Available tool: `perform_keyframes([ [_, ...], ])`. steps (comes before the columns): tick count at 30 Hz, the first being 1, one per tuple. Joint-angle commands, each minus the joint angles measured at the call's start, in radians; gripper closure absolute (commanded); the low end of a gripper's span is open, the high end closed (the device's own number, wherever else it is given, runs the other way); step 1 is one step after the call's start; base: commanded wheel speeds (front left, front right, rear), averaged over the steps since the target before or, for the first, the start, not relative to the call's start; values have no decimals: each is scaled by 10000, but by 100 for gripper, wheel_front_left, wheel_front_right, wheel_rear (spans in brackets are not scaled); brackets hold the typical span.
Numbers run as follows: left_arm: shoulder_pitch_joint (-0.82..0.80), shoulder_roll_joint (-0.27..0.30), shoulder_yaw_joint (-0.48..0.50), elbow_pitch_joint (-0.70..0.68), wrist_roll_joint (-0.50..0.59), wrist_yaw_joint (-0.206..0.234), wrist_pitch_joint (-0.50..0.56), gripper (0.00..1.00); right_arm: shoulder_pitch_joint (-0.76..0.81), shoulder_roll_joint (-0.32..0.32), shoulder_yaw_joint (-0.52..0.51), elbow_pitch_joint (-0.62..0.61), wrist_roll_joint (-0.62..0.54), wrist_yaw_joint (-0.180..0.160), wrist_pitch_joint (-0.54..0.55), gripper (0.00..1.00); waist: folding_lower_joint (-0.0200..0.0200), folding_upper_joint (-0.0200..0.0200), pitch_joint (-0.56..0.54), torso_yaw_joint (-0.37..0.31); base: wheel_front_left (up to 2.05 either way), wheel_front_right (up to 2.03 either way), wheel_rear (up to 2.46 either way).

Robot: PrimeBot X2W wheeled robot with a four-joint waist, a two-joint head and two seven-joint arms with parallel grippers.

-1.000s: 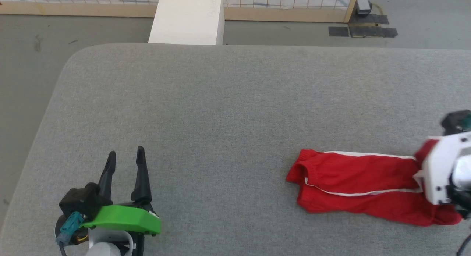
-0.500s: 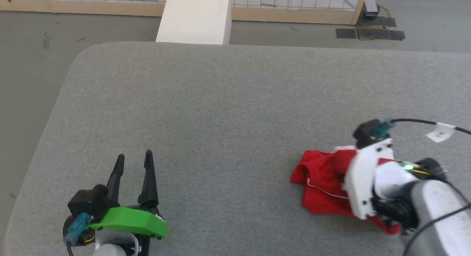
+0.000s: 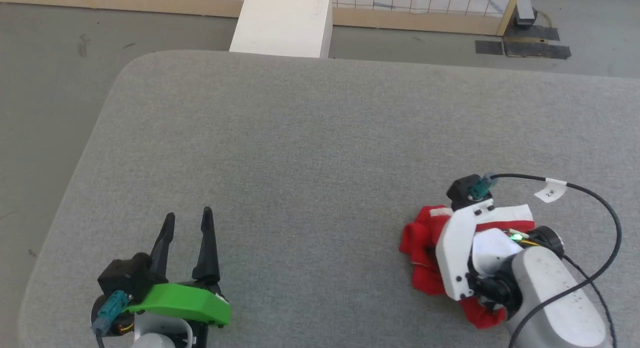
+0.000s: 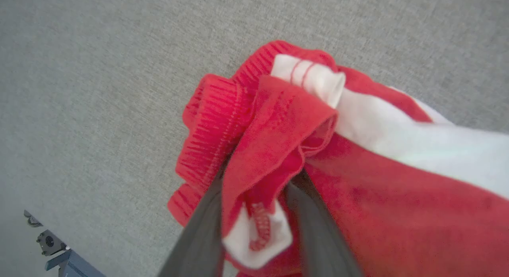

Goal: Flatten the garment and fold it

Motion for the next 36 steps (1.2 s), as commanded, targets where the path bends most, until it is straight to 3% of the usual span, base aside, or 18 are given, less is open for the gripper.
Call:
perform_keyframes([
  [1, -64, -8, 37, 44, 2, -59, -47, 0, -153, 109, 110, 104, 4, -15, -155, 0, 0, 114, -57, -75, 0, 0, 0],
  [13, 78, 106, 21, 239, 7, -40, -9, 0, -477, 430, 972, -1225, 691, -15, -817, 0, 0, 114, -641, -948, 0, 0, 0],
  [17, 105, 168, 64, 127, 61, 52, -11, 0, -338, 396, 390, -2011, 553, -15, -1162, 0, 0, 114, -739, -1284, 0, 0, 0],
  [24, 74, 222, 71, -82, 148, 145, -17, 0, 629, 191, -1577, -2602, -832, -15, -1289, 0, 0, 114, -595, -1552, 0, 0, 0],
  [29, 51, 196, 9, -55, 144, 106, -24, 0, 1769, 313, -2358, -2099, -1672, -15, -853, 0, 0, 114, -374, -1442, 0, 0, 0],
  [36, -54, 188, -36, 47, 107, 50, -27, 0, 2022, 525, -2255, -1228, -1879, -15, -877, 0, 0, 114, -143, -1253, 0, 0, 0],
])
